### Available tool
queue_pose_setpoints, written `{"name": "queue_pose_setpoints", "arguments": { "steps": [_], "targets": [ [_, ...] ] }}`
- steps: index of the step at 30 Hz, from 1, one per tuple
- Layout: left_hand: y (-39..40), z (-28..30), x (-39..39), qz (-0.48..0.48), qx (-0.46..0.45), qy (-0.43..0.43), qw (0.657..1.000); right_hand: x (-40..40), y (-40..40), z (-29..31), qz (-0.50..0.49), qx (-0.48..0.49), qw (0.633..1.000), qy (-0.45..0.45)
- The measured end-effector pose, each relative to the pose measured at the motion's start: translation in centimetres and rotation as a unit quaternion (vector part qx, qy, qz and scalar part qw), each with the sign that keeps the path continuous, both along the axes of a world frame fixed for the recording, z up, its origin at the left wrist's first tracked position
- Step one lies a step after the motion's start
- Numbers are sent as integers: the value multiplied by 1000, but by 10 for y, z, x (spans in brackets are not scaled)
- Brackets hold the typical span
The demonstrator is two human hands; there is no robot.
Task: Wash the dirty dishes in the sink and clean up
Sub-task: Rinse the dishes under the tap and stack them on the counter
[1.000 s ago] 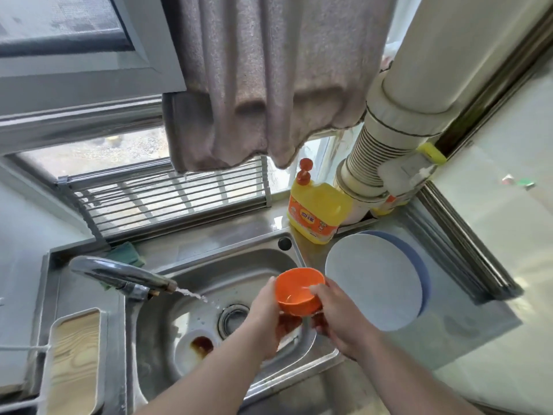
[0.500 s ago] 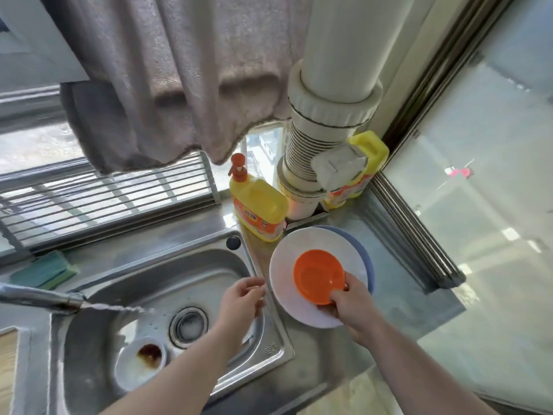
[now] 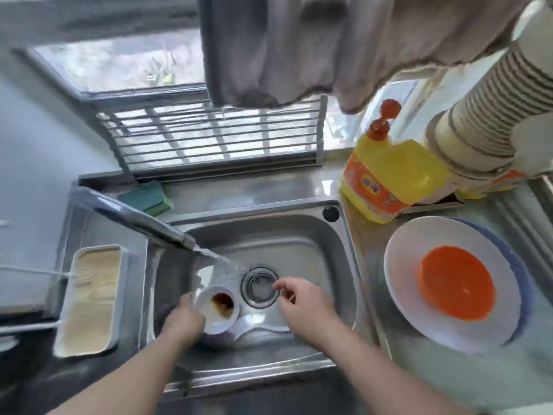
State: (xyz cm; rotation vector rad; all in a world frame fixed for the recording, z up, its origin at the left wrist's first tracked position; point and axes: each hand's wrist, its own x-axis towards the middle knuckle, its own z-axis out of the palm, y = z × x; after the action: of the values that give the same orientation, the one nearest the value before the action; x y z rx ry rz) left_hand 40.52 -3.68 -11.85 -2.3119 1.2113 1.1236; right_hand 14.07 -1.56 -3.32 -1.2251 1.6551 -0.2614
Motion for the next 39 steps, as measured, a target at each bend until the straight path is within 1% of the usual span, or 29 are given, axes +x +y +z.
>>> {"name": "queue_pose_setpoints", "arguments": {
  "steps": [2,4,7,9,10,11,12,13,14,15,17,18,19,20,21,22,24,26,30,34,36,39],
  "targets": [
    [-4,-16,5,-5,41,6,999,36,-9,-49,55,90,994,20],
    [-6,-33,8,-18,49,-13,999,62,-12,-87,84,167,982,24],
    [-5,-50,10,-43,20,-20,999,87,-13,-129,62,256,965,-6],
    [-5,-57,12,-32,18,2,999,93,-10,-162,48,263,963,-20],
    [-4,-58,13,10,27,36,999,95,-9,-169,38,261,964,-25],
    [-3,-57,15,81,28,86,993,97,-8,-170,26,259,965,-32],
    [-2,-50,13,163,29,142,976,98,-8,-163,15,256,966,-34],
    [-1,-44,13,236,25,197,951,99,-9,-148,5,251,967,-35],
    [-1,-36,14,281,15,237,930,99,-10,-136,-2,242,969,-39],
    [-1,-30,14,292,8,260,921,99,-11,-127,-8,232,972,-44],
    [1,-20,11,260,24,271,926,100,-10,-111,-27,222,972,-69],
    [3,-17,7,229,33,259,938,100,-8,-105,-37,229,970,-76],
    [3,-17,4,192,28,229,954,102,-7,-99,-46,241,967,-73],
    [2,-20,2,141,16,181,973,104,-8,-96,-61,250,964,-66],
    [2,-22,2,82,8,132,988,107,-9,-96,-68,250,964,-50],
    [0,-30,-2,40,1,104,994,107,-9,-100,-51,236,970,-13],
    [-3,-38,-1,8,-20,81,996,108,-11,-101,6,208,976,60],
    [-6,-39,0,16,-18,63,998,109,-9,-102,3,198,978,67],
    [2,-42,10,29,0,64,998,116,1,-107,-27,197,979,56],
    [7,-32,13,120,19,150,981,123,4,-104,-39,196,979,36],
    [10,-26,12,125,23,170,977,126,3,-100,-35,183,981,53],
    [15,-18,8,130,23,175,976,130,2,-96,-22,163,981,100]
  ]
}}
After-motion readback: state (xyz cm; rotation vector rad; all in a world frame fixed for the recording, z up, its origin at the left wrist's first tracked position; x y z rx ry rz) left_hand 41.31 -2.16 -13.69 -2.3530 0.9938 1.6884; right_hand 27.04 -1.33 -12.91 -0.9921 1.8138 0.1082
